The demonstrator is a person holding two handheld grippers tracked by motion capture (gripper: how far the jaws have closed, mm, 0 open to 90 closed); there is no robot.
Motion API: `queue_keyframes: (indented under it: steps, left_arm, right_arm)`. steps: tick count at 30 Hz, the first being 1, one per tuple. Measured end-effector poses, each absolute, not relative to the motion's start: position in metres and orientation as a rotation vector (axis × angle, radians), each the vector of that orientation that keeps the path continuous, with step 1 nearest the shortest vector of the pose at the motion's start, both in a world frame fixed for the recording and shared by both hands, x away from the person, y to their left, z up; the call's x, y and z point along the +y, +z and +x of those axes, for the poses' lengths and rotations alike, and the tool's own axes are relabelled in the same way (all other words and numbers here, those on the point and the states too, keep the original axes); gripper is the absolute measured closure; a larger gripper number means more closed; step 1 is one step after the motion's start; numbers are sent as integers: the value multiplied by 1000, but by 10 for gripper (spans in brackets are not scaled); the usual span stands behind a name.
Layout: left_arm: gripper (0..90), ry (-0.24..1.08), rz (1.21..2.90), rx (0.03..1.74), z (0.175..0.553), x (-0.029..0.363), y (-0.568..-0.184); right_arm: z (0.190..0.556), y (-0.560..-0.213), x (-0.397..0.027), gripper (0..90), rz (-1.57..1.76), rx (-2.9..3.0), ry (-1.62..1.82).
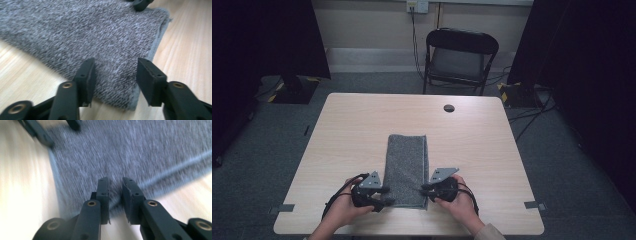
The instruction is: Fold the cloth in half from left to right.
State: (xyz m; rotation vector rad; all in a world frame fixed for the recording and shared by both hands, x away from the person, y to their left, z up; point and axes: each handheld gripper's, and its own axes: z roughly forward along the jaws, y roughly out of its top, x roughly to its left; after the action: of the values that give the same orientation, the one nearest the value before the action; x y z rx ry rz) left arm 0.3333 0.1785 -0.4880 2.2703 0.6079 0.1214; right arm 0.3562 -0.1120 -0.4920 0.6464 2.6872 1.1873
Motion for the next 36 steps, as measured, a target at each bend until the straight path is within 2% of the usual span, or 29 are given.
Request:
queue_keyframes:
  steps: [3,4,9,16,22,25,29,31,34,35,36]
  left_arm:
    - [494,123,2273,608,332,177,-487]
    - [456,122,2279,604,331,176,-487]
    - [385,113,2265,583,329,172,-485]
    - [401,90,2272,578,329,174,-489]
    - [413,90,2253,576,327,176,-490]
    - [412,103,2267,577,326,175,-490]
    - [396,106,2278,570,324,172,-489]
    - [375,104,2287,572,323,171,-488]
    - [313,90,2264,596,324,171,-484]
    - [263,98,2256,599,326,173,-483]
    - [263,107,2241,599,327,174,-482]
  right_arm:
    - [355,-489,-114,766,620,2686,1155]
    - [355,-486,-115,751,626,2683,1143]
    - [371,-472,-110,678,633,2609,1196]
    - [398,-494,-90,653,615,2645,1193]
    - [399,-496,-106,669,645,2612,1200]
    - [400,-493,-115,627,677,2603,1156]
    - [400,-492,-120,644,688,2605,1165]
    - [398,-490,-119,629,675,2598,1168]
    - [394,-489,-116,560,673,2590,1206]
    - [392,-492,-113,535,658,2618,1220]
    - [392,-492,-113,535,658,2618,1220]
